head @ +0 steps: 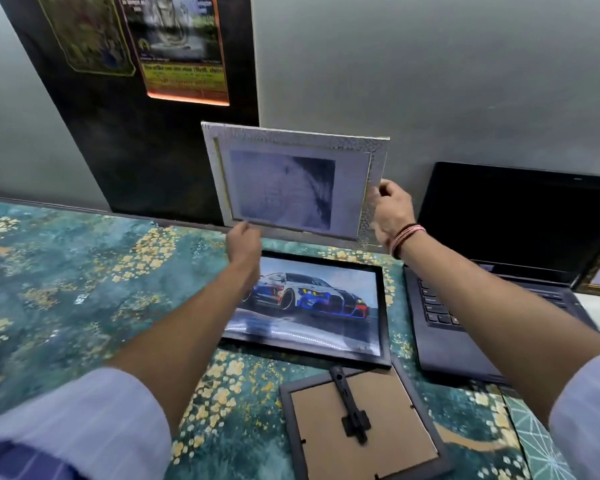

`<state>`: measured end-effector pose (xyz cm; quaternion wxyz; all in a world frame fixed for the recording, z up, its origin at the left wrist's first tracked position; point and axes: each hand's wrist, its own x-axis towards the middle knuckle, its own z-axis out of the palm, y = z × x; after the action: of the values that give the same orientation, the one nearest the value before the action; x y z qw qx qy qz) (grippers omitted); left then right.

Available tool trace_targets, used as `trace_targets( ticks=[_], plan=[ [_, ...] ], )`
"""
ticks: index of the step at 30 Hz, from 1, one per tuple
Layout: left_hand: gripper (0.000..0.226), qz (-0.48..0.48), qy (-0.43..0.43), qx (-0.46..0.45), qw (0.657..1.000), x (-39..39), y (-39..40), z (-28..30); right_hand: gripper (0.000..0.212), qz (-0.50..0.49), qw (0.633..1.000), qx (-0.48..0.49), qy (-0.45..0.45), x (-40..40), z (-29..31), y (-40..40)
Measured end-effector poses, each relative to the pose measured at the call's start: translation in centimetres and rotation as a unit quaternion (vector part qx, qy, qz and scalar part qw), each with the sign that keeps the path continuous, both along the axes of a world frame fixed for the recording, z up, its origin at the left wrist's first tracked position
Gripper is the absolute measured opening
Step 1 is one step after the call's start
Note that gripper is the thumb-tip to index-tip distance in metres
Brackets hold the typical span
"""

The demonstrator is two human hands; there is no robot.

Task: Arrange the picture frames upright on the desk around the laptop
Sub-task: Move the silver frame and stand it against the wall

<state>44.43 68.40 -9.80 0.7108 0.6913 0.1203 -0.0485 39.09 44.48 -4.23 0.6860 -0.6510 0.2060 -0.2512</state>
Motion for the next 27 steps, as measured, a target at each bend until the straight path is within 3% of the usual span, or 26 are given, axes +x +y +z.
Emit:
trace_targets(
  ticks=[1, 3, 7, 11, 14, 16, 19, 20, 22, 24, 27],
  plan=[
    [0.016, 0.028, -0.003, -0.005, 1.0, -2.2, -0.5, 0.5, 0.028, -0.001, 1.0, 0.018, -0.015, -0.7, 0.7, 0.4],
    [0.03, 0.044, 0.013, -0.029, 0.999, -5.0, -1.0, -0.1, 0.031, 0.002, 0.997, 0.062, -0.041, -3.0, 1.9, 0.8],
    [0.007, -0.025, 0.015, -0.149, 0.988, -10.5, -0.9, 2.1, 0.023, 0.066, 0.985, 0.148, -0.062, -9.9, 2.5, 1.1],
    [0.026, -0.06, -0.099, -0.074, 0.991, -13.4, -0.6, 2.0, 0.004, 0.086, 0.973, 0.204, -0.064, -17.9, 1.4, 0.9],
    [0.027, -0.115, -0.167, -0.054, 0.978, -17.5, -1.2, 3.1, 0.01, 0.1, 0.964, 0.24, -0.061, -24.4, 1.1, 0.4],
    [0.027, -0.132, -0.12, -0.223, 0.958, -21.5, -3.0, 5.6, 0.021, 0.093, 0.962, 0.251, -0.051, -28.3, 1.4, -0.7],
    [0.025, -0.092, -0.014, -0.349, 0.932, -25.9, -7.0, 8.0, 0.022, 0.076, 0.96, 0.27, -0.024, -33.6, 1.3, -3.8],
    [0.025, -0.093, 0.0, -0.324, 0.941, -26.7, -8.4, 8.5, 0.02, 0.068, 0.959, 0.275, -0.022, -35.1, 1.3, -5.0],
    [0.023, -0.091, -0.002, -0.275, 0.957, -28.4, -11.4, 9.5, 0.019, 0.019, 0.962, 0.27, -0.02, -37.7, 1.5, -8.4],
    [0.03, -0.086, -0.01, -0.257, 0.962, -30.5, -14.6, 10.5, 0.036, -0.047, 0.969, 0.243, -0.019, -40.1, 1.8, -12.5],
    [0.03, -0.111, -0.024, -0.239, 0.964, -32.9, -19.2, 11.1, 0.059, -0.113, 0.988, 0.096, 0.04, -43.6, 2.0, -18.9]
  ],
)
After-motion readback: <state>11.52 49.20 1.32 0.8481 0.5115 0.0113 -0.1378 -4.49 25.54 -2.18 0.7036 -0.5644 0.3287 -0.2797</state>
